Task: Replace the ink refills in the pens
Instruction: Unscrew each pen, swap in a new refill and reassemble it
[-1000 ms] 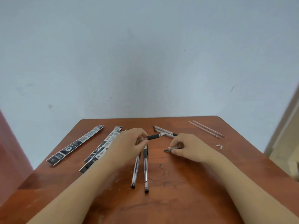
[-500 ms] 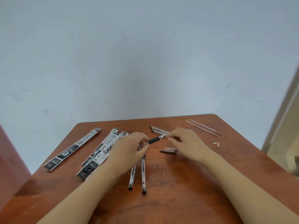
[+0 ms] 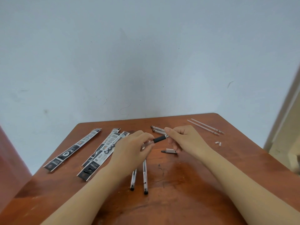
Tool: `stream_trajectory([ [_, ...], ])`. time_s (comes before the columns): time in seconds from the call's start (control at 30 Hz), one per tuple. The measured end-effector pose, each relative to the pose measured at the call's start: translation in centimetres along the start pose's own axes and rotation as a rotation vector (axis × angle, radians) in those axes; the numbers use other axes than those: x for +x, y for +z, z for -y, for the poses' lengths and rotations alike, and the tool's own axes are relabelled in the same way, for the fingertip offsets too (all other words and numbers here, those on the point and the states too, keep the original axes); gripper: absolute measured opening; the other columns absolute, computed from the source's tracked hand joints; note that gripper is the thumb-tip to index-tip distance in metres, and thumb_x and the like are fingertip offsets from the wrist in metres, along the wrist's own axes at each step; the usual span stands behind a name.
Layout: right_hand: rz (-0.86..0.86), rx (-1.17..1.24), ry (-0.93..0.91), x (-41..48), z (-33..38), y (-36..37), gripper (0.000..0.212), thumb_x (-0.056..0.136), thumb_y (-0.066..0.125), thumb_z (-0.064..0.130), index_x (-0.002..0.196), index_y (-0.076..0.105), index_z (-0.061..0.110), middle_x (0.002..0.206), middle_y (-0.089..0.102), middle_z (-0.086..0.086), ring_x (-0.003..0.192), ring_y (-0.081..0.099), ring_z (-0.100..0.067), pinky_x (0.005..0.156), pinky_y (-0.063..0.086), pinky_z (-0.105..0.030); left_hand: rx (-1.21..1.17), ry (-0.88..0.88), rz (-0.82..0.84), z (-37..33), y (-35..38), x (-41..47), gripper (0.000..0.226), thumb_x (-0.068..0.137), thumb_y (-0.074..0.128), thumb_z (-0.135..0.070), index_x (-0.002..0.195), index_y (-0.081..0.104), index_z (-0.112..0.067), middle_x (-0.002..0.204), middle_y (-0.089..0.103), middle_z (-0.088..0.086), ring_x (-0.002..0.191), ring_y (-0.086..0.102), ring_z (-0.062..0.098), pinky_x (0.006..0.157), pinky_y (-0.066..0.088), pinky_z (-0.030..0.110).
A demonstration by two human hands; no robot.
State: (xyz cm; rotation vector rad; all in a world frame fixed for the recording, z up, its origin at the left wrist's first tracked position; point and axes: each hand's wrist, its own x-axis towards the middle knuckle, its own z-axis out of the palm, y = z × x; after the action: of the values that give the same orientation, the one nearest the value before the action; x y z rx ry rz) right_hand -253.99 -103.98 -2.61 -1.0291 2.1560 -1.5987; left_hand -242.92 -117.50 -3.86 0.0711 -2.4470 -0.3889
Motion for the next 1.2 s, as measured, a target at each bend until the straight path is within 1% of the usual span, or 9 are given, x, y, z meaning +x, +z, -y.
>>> stream_trajectory([
  [0.1,0.013,0.044,0.002,-0.1,0.1,-0.1,0.043,0.091,0.052,0.03,0.053,0.058,0.012,0.034,0.049,0.005,0.032,0.04,-0.005,0.044,0.038,-0.011,-0.012,0.015,0.014,0.2,0.0,0.1,0.032,0.079,0.045,-0.037,0.088,0.067,-0.016,0.07,0.061,-0.005,0.056,0.048,0.006,0.047,0.046,0.027],
  [0.2,0.019,0.057,-0.018,-0.2,0.2,-0.2,0.042,0.091,0.053,0.028,0.053,0.06,0.012,0.035,0.049,0.005,0.032,0.04,-0.004,0.045,0.039,-0.011,-0.023,0.032,0.025,0.2,-0.1,0.2,0.033,0.081,0.042,-0.035,0.089,0.067,-0.015,0.069,0.058,-0.008,0.056,0.043,0.003,0.049,0.04,0.02],
  [0.37,0.009,0.051,-0.066,-0.2,0.1,-0.2,0.039,0.09,0.054,0.028,0.055,0.063,0.011,0.038,0.052,0.005,0.035,0.042,-0.004,0.047,0.039,-0.011,-0.077,0.018,0.019,0.0,-0.5,0.4,0.033,0.082,0.043,-0.029,0.098,0.066,-0.013,0.066,0.04,-0.027,0.061,0.04,-0.007,0.058,0.03,0.011],
  [0.67,0.047,-0.01,-0.141,-0.6,0.1,-0.4,0.037,0.089,0.053,0.027,0.06,0.065,0.008,0.039,0.053,0.007,0.038,0.044,-0.001,0.05,0.041,-0.009,-0.171,-0.038,0.129,0.3,-1.1,0.4,0.034,0.084,0.042,-0.031,0.103,0.066,-0.016,0.063,0.048,-0.018,0.063,0.048,-0.001,0.061,0.036,0.012],
  [0.8,0.065,-0.038,-0.159,-0.8,0.2,-0.2,0.036,0.09,0.053,0.025,0.057,0.063,0.014,0.039,0.053,0.009,0.04,0.046,0.0,0.05,0.041,-0.009,-0.251,-0.099,0.193,0.6,-1.5,0.3,0.018,0.089,0.053,-0.014,0.101,0.065,-0.019,0.062,0.051,-0.018,0.068,0.051,-0.008,0.064,0.036,0.004],
  [0.87,0.073,-0.064,-0.173,-0.9,0.2,-0.2,0.037,0.09,0.054,0.025,0.054,0.062,0.02,0.04,0.053,0.01,0.041,0.048,0.001,0.052,0.041,-0.009,-0.29,-0.12,0.237,0.8,-1.7,0.3,0.016,0.089,0.053,-0.013,0.093,0.065,-0.023,0.06,0.052,-0.017,0.063,0.05,-0.006,0.061,0.037,0.006],
  [0.93,0.082,-0.099,-0.191,-0.9,0.2,-0.1,0.035,0.089,0.057,0.024,0.054,0.06,0.027,0.043,0.054,0.011,0.045,0.05,0.001,0.054,0.041,-0.009,-0.314,-0.128,0.295,1.1,-1.8,0.3,0.016,0.09,0.051,-0.017,0.083,0.065,-0.015,0.058,0.051,-0.011,0.053,0.045,0.003,0.055,0.035,0.012],
  [1.03,0.088,-0.125,-0.205,-0.9,0.2,-0.1,0.032,0.087,0.06,0.021,0.056,0.059,0.03,0.046,0.056,0.013,0.048,0.051,0.001,0.054,0.04,-0.009,-0.348,-0.158,0.318,1.4,-1.8,0.3,0.02,0.09,0.05,-0.019,0.086,0.067,-0.01,0.054,0.048,-0.008,0.049,0.04,0.005,0.052,0.033,0.013],
  [1.2,0.135,-0.124,-0.139,-0.6,0.4,-0.6,0.018,0.084,0.063,0.02,0.068,0.064,0.026,0.056,0.062,0.01,0.05,0.054,0.003,0.061,0.043,-0.012,-0.298,-0.151,0.309,0.9,-1.5,0.4,0.022,0.091,0.049,-0.019,0.079,0.06,-0.034,0.056,0.05,-0.009,0.051,0.044,0.002,0.053,0.037,0.011],
])
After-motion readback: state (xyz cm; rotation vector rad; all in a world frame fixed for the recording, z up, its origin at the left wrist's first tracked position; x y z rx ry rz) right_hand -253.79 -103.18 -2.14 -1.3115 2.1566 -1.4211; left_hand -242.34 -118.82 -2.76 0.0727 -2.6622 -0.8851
